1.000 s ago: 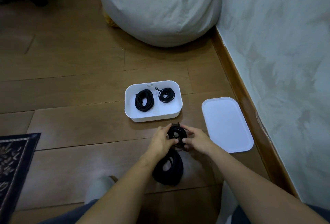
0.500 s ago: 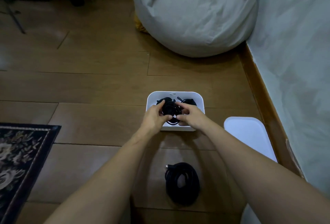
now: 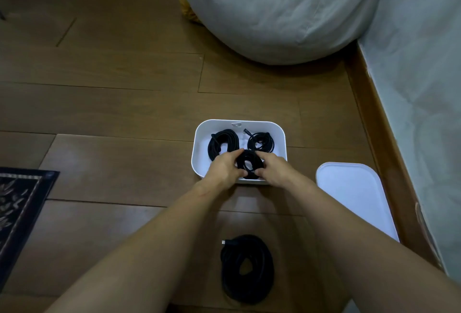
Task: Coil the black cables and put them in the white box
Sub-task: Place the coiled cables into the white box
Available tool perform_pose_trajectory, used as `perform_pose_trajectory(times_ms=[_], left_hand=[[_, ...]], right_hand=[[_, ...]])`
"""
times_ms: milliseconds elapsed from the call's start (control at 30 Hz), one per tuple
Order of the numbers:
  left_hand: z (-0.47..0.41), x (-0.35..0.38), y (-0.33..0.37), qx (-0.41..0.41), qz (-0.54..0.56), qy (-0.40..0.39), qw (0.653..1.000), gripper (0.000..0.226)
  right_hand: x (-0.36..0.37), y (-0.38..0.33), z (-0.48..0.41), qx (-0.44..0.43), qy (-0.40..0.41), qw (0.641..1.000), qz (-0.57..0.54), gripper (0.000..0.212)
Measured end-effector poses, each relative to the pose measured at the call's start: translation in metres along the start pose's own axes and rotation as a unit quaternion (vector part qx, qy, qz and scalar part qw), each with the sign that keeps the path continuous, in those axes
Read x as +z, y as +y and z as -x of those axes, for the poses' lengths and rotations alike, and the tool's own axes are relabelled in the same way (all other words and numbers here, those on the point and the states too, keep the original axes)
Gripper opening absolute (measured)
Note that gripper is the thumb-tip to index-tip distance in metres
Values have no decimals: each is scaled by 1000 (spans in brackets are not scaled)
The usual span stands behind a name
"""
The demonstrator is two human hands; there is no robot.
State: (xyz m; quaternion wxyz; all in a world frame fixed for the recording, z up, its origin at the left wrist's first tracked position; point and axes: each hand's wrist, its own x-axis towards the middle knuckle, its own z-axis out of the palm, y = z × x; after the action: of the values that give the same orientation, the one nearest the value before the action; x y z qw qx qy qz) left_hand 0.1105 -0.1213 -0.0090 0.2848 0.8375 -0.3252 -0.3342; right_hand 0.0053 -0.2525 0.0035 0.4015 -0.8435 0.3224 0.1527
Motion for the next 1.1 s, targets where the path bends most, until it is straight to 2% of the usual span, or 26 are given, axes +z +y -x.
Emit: perform_pose_trajectory(times_ms=[67, 233, 467, 567, 700, 833, 967, 1033, 1100], left_hand=[[-1, -2, -4, 0, -27, 1, 1000, 68], [-7, -3, -15, -18, -63, -8, 998, 73], [-17, 0, -23, -35, -120, -25, 992, 71], [-10, -1, -21, -46, -121, -22, 991, 68], [15, 3, -26, -33, -93, 34, 995, 55], [55, 9, -24, 19, -58, 144, 988, 35], [106, 27, -20, 71, -70, 222, 970, 28], [132, 38, -25, 65, -62, 215, 972, 30], [160, 48, -31, 42, -55, 166, 984, 33]], right_hand=[[-1, -4, -4, 3, -28, 998, 58, 54], [-2, -8, -14, 18, -68, 991, 116, 61], [5, -4, -26, 36, -64, 988, 134, 61], [7, -6, -21, 47, -57, 986, 146, 50], [12, 2, -1, 45, -15, 988, 148, 29], [9, 5, 40, -10, 63, 994, 92, 33], [22, 6, 98, -69, 143, 987, 38, 33], [34, 10, 122, -78, 142, 986, 23, 32], [46, 15, 144, -69, 115, 991, 6, 34]])
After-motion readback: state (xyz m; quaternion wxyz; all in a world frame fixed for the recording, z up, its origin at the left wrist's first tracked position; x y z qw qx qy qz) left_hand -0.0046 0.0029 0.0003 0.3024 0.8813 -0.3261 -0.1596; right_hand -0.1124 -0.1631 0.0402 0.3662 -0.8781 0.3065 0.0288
